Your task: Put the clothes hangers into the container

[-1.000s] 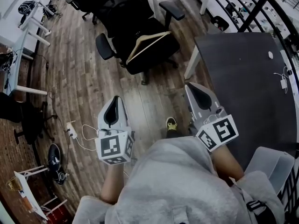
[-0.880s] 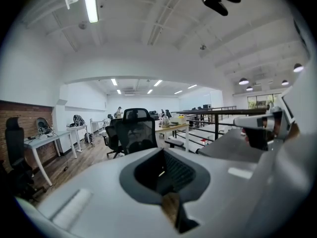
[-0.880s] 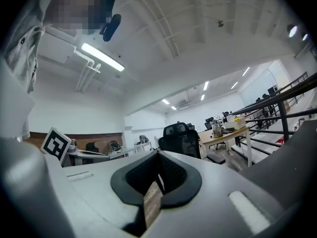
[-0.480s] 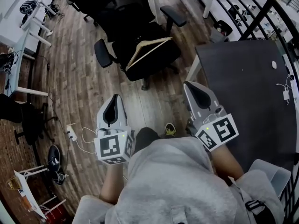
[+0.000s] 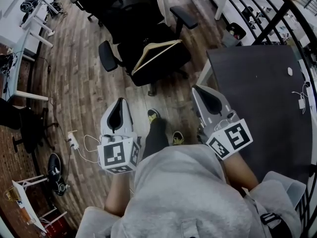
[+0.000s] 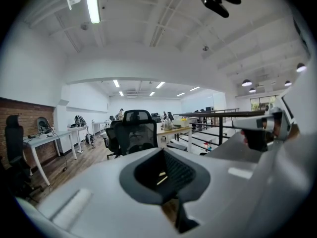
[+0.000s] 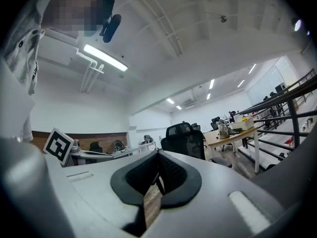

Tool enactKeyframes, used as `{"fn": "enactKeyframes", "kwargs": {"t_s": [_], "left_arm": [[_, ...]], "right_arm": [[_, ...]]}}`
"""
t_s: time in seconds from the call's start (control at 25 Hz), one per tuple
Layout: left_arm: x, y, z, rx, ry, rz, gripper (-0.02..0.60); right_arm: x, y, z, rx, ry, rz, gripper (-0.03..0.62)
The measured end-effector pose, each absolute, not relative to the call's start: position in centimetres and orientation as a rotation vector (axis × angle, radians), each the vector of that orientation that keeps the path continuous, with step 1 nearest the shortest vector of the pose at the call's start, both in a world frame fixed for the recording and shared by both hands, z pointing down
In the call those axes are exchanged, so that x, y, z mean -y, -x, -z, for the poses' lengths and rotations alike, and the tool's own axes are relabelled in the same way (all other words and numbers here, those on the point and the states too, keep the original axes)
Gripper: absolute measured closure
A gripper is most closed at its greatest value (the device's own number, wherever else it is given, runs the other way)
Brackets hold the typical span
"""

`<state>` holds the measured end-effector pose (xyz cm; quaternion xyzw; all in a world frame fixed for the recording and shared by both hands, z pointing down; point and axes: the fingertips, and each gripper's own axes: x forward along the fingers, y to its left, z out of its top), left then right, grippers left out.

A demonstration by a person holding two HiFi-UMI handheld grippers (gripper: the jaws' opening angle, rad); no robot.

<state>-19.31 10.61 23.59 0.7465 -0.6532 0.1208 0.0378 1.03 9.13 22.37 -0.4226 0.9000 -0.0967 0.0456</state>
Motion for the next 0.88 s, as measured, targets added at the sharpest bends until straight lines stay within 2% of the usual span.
{"fn": "enactKeyframes", "kwargs": {"t_s": [0.48,0.88], "left_arm": [[-6.7,19.3,-24.9,1.908,-2.362,-0.361,0.571],[1.9,21.2,-25.9,1.838,-2.367,-0.333,0.571]], "right_arm": [[-5.6,0.5,-22.8,-2.774,1.304,0.26,0.595],[2.6,2.6,-23.2,-2.793,1.348,0.295,0.595]]}}
